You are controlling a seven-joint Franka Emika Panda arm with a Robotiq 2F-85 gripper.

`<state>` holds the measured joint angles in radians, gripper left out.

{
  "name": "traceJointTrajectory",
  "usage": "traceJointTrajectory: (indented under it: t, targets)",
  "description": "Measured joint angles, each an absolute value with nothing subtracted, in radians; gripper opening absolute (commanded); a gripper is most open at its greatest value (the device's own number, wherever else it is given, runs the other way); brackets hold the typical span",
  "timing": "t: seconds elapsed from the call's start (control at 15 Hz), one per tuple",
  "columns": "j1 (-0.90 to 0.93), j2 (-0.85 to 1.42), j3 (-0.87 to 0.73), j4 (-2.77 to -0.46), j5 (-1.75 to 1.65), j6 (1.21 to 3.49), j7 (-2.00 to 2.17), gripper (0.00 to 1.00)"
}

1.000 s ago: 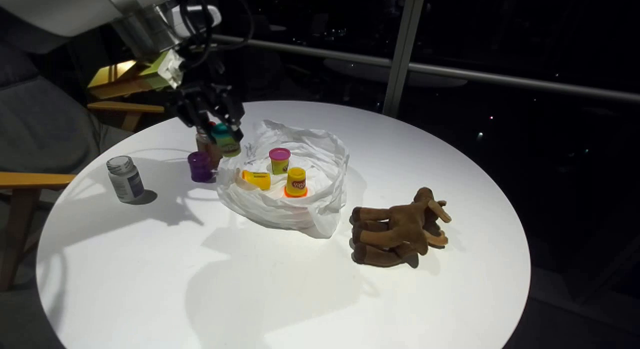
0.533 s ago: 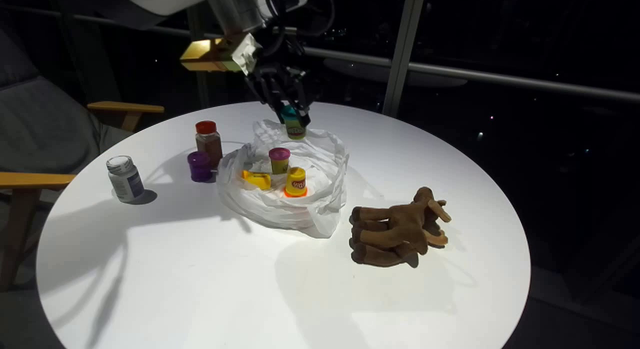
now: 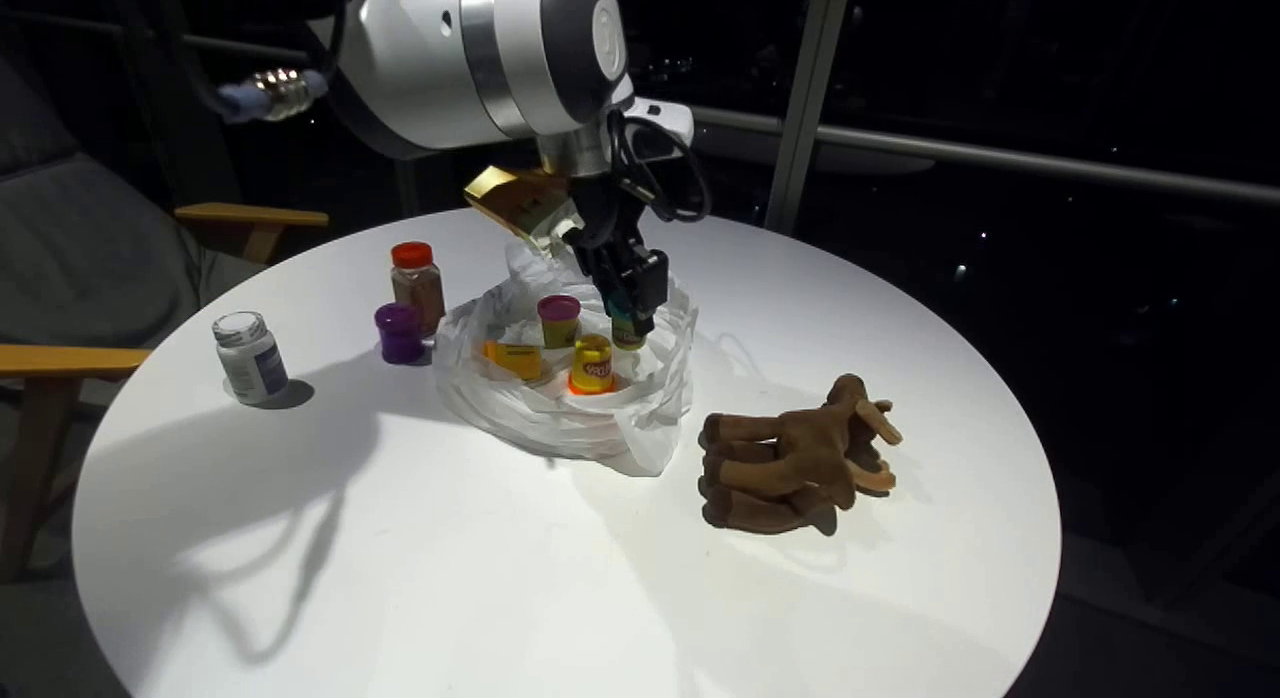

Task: Pick up the objects from the table and put them on the plastic

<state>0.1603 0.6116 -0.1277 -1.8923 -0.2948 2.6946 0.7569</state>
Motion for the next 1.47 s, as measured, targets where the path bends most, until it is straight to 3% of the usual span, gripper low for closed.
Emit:
traceJointTrajectory:
  t: [0.13,0.2,0.27,0.47,0.73,1.07,1.47]
  targets:
    - [0.160,0.667,-0.129,-1.835,-0.245,2.694,0.755,0.27]
    - [0.161,0.691,-0.129,-1.808,-0.228,2.693,0.755,0.73]
    - [0.164,0.714,-0.131,-1.783,-0.216,2.692,0.754,0.73]
    - [0.182,0.768,-0.149,-1.725,-0.209,2.678,0.756,0.99]
    - [0.268,0.757,-0.218,-1.712,-0.214,2.659,0.783,1.00]
    - [0.464,0.579,-0.318,-1.823,-0.336,2.516,0.963,1.00]
    - [0.502,0.330,-0.109,-2.023,-0.342,2.395,1.059,1.00]
